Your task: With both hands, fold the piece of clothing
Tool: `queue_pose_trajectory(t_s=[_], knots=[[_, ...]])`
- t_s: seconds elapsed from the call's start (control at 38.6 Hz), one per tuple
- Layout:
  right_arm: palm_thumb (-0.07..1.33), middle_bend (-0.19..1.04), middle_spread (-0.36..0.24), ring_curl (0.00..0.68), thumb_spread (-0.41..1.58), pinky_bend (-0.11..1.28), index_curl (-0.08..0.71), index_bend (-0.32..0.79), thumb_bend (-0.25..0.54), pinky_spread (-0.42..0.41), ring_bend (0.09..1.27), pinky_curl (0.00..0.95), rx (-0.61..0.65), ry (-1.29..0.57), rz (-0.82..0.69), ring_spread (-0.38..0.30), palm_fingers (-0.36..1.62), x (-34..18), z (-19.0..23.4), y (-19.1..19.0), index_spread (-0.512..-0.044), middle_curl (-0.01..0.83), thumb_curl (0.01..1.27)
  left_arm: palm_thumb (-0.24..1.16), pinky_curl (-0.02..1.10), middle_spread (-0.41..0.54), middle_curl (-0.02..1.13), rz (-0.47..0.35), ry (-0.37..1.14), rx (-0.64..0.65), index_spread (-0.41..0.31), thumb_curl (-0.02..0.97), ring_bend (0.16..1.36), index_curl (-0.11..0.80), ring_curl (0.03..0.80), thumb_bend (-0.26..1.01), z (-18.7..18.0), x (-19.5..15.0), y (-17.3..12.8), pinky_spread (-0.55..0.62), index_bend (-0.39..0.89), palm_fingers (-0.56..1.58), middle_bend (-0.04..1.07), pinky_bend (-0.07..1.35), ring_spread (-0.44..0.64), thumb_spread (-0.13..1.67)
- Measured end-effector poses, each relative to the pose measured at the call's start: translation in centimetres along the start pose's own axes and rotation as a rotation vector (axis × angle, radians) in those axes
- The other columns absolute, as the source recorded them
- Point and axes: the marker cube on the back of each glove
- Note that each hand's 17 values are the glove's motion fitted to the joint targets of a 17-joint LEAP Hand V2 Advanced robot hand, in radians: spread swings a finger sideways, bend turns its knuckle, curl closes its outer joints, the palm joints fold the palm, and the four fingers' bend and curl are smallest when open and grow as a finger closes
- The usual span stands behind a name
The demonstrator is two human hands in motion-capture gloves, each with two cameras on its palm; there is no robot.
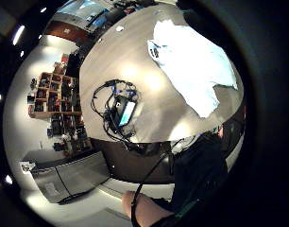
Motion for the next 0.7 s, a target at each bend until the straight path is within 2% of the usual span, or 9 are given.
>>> queue_pose_trajectory(t_s=[0.13, 0.28, 0.54, 0.7], knots=[[0.36, 0.25, -0.042, 0.187, 0.80, 0.40, 0.157, 0.17, 0.251, 0.039, 0.44, 0.181, -0.004, 0.025, 0.004, -0.040, 0.67, 0.0, -0.2, 0.1, -0.194, 0.145, 0.09, 0.15, 0.08, 0.015, 0.18, -0.004, -0.004, -0.025, -0.086, 0.055, 0.39, 0.192, 0.154, 0.09, 0.8, 0.0, -0.6, 0.19, 0.43, 0.55, 0.28, 0.14, 0.14, 0.79], [0.38, 0.23, -0.042, 0.231, 1.05, 0.39, 0.202, 0.16, 0.254, 0.047, 0.43, 0.225, -0.003, 0.026, 0.000, -0.048, 0.65, 0.0, -0.2, 0.1, -0.229, 0.198, 0.13, 0.15, 0.11, 0.019, 0.23, 0.008, 0.009, -0.031, -0.103, 0.090, 0.40, 0.251, 0.192, 0.08, 1.2, 0.2, -1.3, 0.22, 0.43, 0.52, 0.26, 0.15, 0.17, 1.02], [0.39, 0.21, -0.044, 0.267, 1.24, 0.39, 0.237, 0.14, 0.226, 0.052, 0.42, 0.264, -0.072, 0.035, 0.006, -0.054, 0.64, 0.0, -0.4, -0.5, -0.251, 0.260, 0.17, 0.15, 0.14, 0.035, 0.28, 0.006, 0.024, -0.067, -0.108, 0.138, 0.42, 0.308, 0.229, 0.05, 1.0, -0.1, -0.7, 0.25, 0.38, 0.48, 0.21, 0.17, 0.20, 1.19], [0.40, 0.20, -0.038, 0.285, 1.29, 0.40, 0.241, 0.12, 0.205, 0.057, 0.41, 0.286, -0.067, 0.058, 0.006, -0.050, 0.61, 0.1, -0.9, -1.2, -0.262, 0.288, 0.19, 0.16, 0.18, 0.055, 0.30, 0.015, 0.000, -0.070, -0.082, 0.162, 0.44, 0.304, 0.250, 0.03, 0.4, -0.2, -0.9, 0.25, 0.24, 0.42, 0.20, 0.19, 0.22, 1.23]])
